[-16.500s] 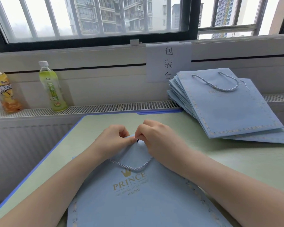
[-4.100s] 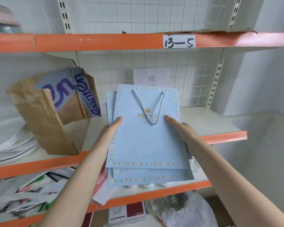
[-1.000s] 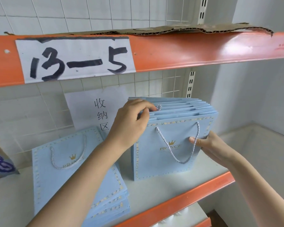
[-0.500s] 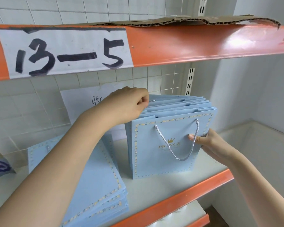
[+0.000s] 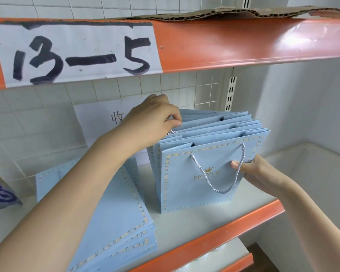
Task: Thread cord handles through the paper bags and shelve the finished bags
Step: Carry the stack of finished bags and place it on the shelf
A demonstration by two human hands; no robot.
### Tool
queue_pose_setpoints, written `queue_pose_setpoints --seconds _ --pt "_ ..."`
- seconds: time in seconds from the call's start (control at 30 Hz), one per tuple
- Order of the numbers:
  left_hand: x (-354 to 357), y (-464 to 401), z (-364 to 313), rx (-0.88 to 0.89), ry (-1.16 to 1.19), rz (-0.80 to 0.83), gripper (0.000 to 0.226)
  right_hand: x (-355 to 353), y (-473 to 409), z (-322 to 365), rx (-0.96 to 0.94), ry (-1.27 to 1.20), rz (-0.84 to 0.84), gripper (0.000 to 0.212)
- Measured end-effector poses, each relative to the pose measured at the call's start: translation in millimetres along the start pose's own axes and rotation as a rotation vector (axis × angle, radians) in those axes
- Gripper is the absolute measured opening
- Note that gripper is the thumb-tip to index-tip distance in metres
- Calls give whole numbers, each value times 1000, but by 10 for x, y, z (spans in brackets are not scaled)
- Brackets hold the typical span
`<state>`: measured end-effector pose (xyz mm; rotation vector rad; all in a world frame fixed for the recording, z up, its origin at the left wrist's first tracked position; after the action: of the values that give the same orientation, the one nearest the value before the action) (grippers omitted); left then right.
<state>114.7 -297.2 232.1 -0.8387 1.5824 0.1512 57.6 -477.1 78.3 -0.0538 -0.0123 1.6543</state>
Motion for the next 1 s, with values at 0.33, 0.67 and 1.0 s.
queue_pose_setpoints --seconds 0.33,0.67,1.0 --pt "-43 -18 -149 31 71 174 37 17 -38 1 -18 12 1 70" --pt "370 -37 218 -11 83 269 34 51 -53 -17 -21 12 19 85" --pt "121 595 647 -105 504 -610 28 21 -143 -4 -50 -28 -103 52"
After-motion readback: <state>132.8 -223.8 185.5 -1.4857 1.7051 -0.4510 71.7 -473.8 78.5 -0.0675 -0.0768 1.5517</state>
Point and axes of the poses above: each hand's wrist, its own y-axis away from the middle knuckle, its own x-axis out of the palm, z = x × y, the point moved 10 cm from there along -y, towards the middle knuckle, and after that the axes turned 5 degrees about x, right-handed, at the moved point
